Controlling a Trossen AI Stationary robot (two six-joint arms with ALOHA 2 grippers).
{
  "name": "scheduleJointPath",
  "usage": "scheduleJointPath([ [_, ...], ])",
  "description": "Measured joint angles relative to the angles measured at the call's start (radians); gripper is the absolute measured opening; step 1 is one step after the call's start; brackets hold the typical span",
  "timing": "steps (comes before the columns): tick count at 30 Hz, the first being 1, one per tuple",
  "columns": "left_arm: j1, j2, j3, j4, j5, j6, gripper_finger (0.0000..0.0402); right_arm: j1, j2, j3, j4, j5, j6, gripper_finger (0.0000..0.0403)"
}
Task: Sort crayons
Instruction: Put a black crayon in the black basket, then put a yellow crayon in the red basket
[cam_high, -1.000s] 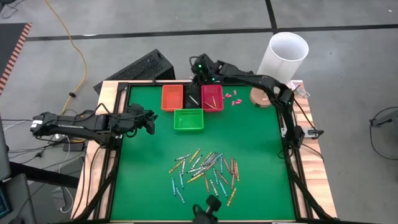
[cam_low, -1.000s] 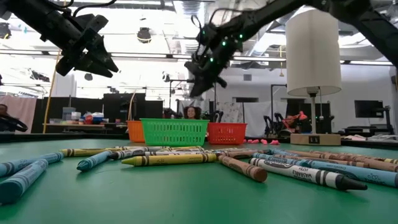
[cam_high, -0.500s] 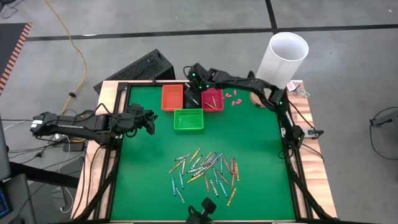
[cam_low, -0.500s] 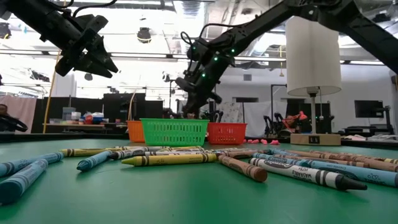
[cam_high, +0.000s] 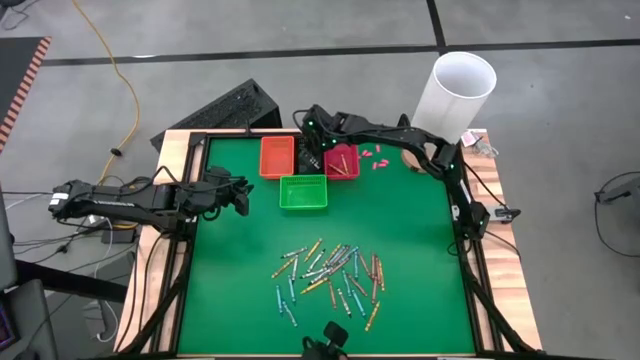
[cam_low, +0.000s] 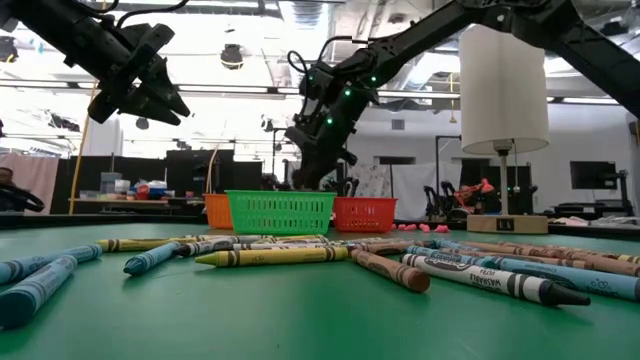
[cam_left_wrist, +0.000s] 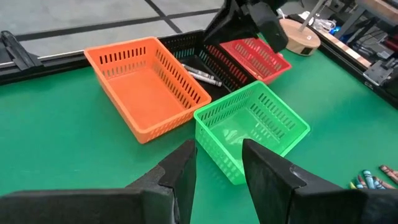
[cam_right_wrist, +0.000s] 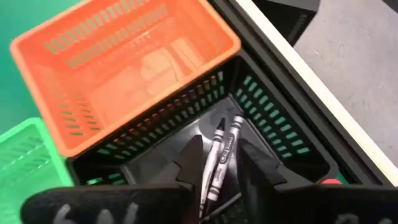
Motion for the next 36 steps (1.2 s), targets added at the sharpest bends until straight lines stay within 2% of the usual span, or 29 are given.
scheduleJointPath([
  [3, 0.0, 0.0, 0.0, 0.001, 0.0, 0.0, 0.0119, 0.012, -0.014, 0.02, -0.017, -0.013, -0.057, 0.0098],
  [7, 0.0, 0.0, 0.0, 0.0, 0.0, 0.005, 0.0119, 0.041, -0.085, 0.048, -0.136, -0.051, -0.18, 0.0098],
  [11, 0.001, 0.0, 0.0, 0.002, 0.003, 0.037, 0.0119, 0.112, -0.193, 0.051, -0.347, -0.074, -0.306, 0.0098],
  [16, 0.001, 0.0, 0.0, 0.005, 0.003, 0.038, 0.0119, 0.234, -0.302, 0.012, -0.613, -0.084, -0.3, 0.0098],
  [20, 0.001, 0.0, 0.0, 0.01, 0.003, 0.038, 0.0119, 0.355, -0.386, -0.126, -0.651, -0.088, -0.203, 0.0098],
  [25, 0.001, 0.0, 0.0, 0.009, 0.004, 0.038, 0.0119, 0.498, -0.5, -0.429, -0.466, -0.093, -0.05, 0.0098],
  [31, 0.001, 0.0, 0.0, 0.009, 0.011, 0.038, 0.0119, 0.609, -0.581, -0.716, -0.209, -0.066, 0.334, 0.0098],
  [36, 0.001, 0.0, 0.0, 0.009, 0.01, 0.037, 0.0119, 0.694, -0.589, -0.798, -0.244, 0.04, 0.658, 0.0098],
])
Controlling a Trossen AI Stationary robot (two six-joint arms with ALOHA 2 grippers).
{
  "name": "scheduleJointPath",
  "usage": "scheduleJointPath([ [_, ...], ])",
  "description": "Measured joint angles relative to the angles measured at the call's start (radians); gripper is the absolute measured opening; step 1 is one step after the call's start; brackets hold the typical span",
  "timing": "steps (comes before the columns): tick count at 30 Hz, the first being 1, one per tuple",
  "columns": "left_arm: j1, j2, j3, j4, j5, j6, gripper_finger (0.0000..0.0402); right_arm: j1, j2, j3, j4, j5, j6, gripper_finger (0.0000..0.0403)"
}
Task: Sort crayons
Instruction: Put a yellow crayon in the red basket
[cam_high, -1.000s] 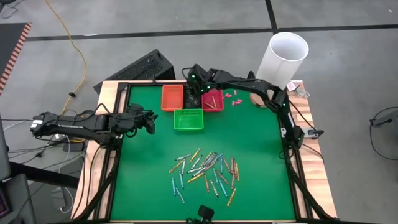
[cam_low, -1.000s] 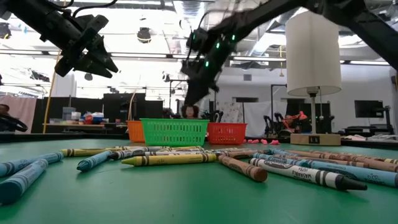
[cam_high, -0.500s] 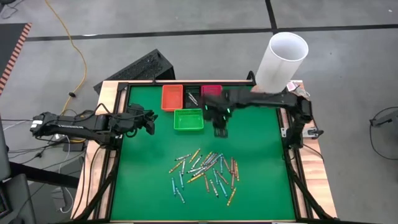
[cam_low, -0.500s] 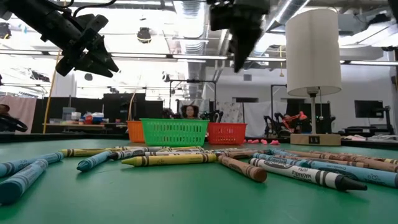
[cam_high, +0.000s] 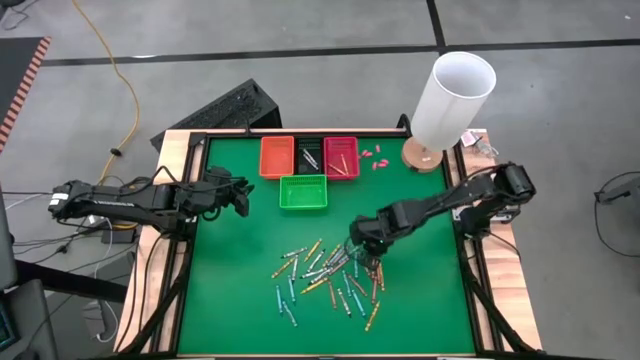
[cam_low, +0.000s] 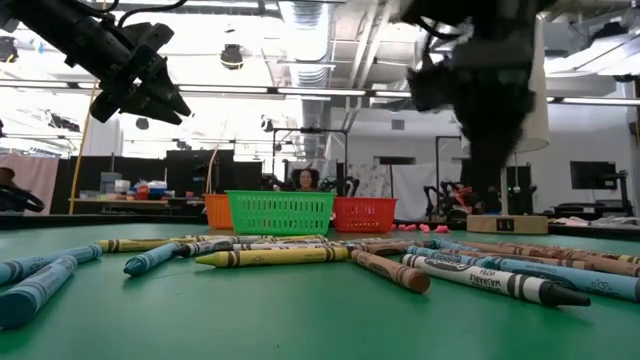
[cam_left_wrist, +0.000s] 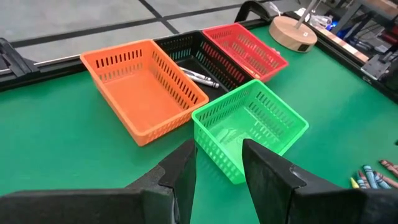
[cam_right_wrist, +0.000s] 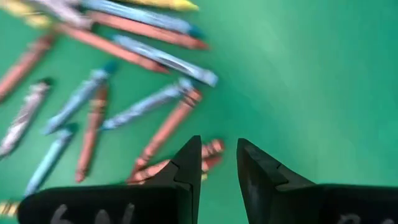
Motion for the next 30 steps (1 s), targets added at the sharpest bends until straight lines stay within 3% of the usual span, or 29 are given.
scheduleJointPath([
  [5, 0.0, 0.0, 0.0, 0.0, 0.0, -0.025, 0.0119, 0.052, 0.012, -0.007, -0.082, 0.015, 0.282, 0.0098],
  [11, 0.0, 0.0, 0.0, 0.0, 0.0, -0.028, 0.0119, 0.132, 0.009, -0.007, -0.094, -0.004, 0.507, 0.0098],
  [20, 0.0, 0.0, 0.0, -0.001, -0.001, -0.034, 0.0119, 0.205, 0.012, -0.007, -0.089, 0.031, 0.601, 0.0098],
  [30, 0.0, 0.0, 0.0, -0.001, -0.002, -0.052, 0.0119, 0.207, 0.013, -0.006, -0.092, 0.085, 0.605, 0.0098],
])
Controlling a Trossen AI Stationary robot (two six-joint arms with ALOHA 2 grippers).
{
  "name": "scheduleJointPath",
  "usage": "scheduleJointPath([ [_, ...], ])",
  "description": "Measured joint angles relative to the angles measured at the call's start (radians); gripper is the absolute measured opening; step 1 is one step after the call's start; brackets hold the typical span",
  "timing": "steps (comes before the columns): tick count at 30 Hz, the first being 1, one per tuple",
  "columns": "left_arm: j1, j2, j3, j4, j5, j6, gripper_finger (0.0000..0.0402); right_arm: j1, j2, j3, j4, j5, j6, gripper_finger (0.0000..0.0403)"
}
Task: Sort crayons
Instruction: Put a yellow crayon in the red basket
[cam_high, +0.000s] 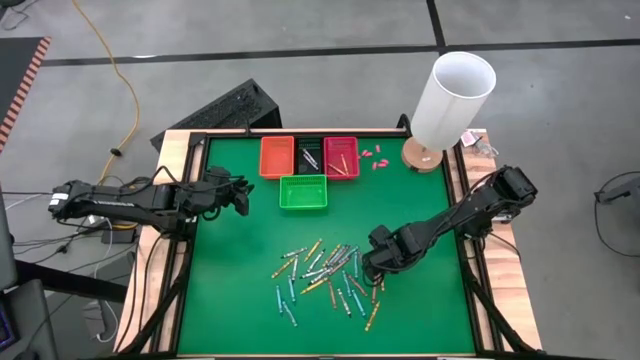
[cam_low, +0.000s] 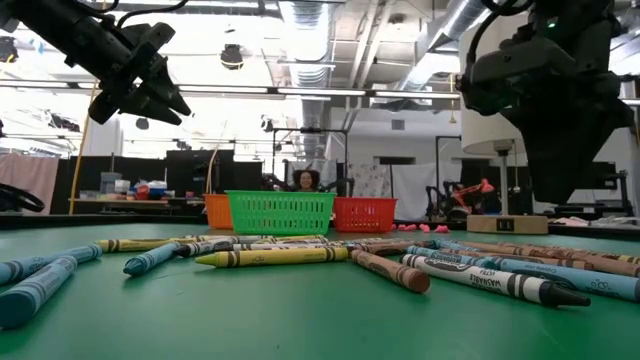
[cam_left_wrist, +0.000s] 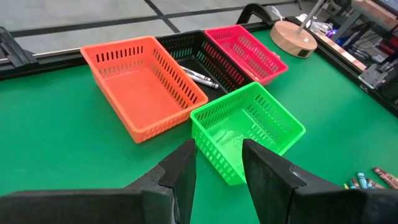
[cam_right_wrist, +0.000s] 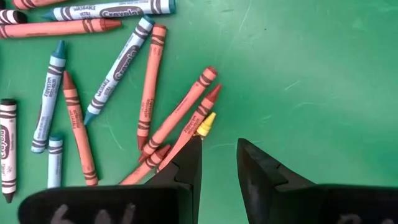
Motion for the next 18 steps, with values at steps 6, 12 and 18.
scheduleJointPath([
  [6, 0.0, 0.0, 0.0, 0.0, -0.001, 0.011, 0.0119, 0.014, 0.0, 0.0, 0.001, -0.001, 0.042, 0.0098],
  [12, 0.0, 0.0, 0.0, 0.0, -0.001, 0.018, 0.0119, 0.028, 0.0, 0.0, 0.001, -0.001, 0.071, 0.0098],
  [18, 0.0, 0.0, 0.0, 0.0, -0.001, 0.018, 0.0119, 0.025, 0.001, -0.084, 0.127, -0.034, 0.073, 0.0098],
])
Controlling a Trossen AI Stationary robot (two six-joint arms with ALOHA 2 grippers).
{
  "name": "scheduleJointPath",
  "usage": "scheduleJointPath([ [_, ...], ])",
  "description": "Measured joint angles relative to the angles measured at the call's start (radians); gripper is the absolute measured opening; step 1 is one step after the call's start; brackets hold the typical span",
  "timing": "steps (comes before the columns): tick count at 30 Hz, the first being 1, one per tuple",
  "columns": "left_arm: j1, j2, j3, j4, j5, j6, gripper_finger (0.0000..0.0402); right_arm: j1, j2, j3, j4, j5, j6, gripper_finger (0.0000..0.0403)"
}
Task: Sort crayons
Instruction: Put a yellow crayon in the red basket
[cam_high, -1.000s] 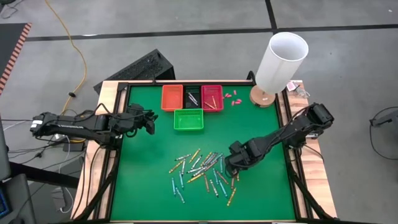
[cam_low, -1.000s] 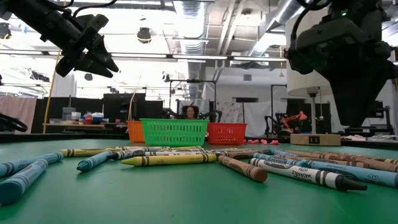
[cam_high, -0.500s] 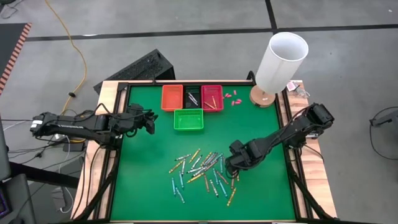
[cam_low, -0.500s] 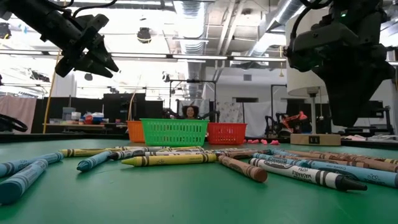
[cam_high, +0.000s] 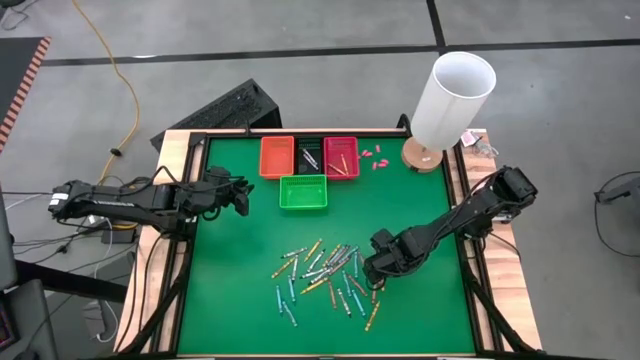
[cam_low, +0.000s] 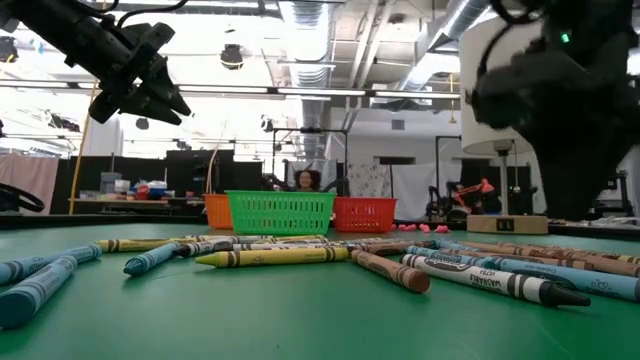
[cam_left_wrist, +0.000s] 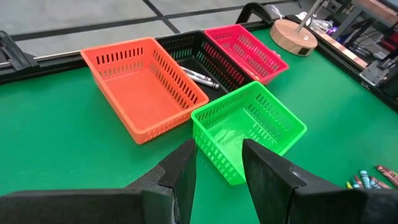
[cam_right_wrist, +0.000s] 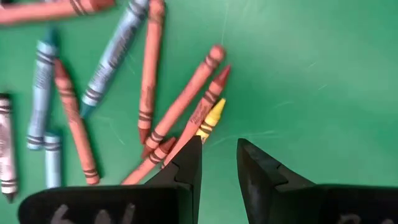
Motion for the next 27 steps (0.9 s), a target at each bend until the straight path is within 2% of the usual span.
scheduleJointPath([
  [3, 0.0, 0.0, 0.0, 0.0, 0.0, 0.0, 0.0119, -0.011, 0.0, -0.049, 0.069, -0.051, 0.016, 0.0098],
  [12, 0.0, 0.0, 0.0, 0.0, 0.0, 0.005, 0.0119, -0.019, 0.0, -0.059, 0.109, -0.057, 0.044, 0.0098],
  [22, 0.0, 0.0, 0.0, 0.0, 0.0, 0.037, 0.0119, -0.018, 0.0, -0.058, 0.128, 0.02, 0.076, 0.0098],
  [27, 0.0, 0.0, 0.0, 0.0, 0.0, 0.043, 0.0119, -0.018, 0.0, -0.058, 0.115, 0.022, 0.079, 0.0098],
])
